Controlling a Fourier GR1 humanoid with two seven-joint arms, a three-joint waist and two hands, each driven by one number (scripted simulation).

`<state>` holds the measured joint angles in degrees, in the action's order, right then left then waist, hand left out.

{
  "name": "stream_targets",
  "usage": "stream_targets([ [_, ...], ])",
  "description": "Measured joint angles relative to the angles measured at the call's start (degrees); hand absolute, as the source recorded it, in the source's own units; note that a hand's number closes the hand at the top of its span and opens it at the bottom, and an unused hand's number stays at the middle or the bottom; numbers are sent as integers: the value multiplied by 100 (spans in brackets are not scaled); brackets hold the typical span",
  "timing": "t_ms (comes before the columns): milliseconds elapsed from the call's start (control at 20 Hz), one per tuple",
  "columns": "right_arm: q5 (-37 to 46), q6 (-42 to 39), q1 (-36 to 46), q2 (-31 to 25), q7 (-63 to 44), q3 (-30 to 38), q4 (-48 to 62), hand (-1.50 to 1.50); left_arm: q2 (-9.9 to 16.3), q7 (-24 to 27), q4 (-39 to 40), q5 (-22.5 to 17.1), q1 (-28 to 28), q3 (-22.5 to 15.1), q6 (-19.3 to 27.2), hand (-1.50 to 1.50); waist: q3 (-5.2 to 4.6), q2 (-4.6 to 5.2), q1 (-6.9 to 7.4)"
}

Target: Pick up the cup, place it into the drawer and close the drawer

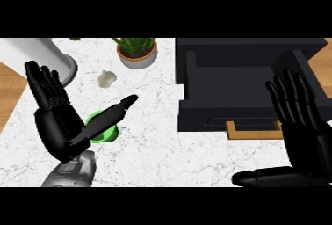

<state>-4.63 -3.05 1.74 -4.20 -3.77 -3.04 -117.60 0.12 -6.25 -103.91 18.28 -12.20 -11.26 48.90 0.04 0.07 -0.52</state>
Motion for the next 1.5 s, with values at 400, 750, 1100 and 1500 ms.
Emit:
stream_targets([
  [400,26,-8,19,77,-112,-1,-64,-150,-8,163,577,-193,-302,-205,589,-150,-3,-7,29],
  [750,-14,-25,269,68,-250,99,20,-150,-8,-81,708,-81,-420,-247,795,-150,-4,-10,43],
  [1100,-55,-83,315,45,-151,232,125,-150,-8,166,654,-317,11,-258,908,-150,-4,-10,47],
  [1500,-152,-166,295,-26,-210,370,37,-150,22,749,1000,-1106,414,-306,1125,-150,-5,-6,42],
])
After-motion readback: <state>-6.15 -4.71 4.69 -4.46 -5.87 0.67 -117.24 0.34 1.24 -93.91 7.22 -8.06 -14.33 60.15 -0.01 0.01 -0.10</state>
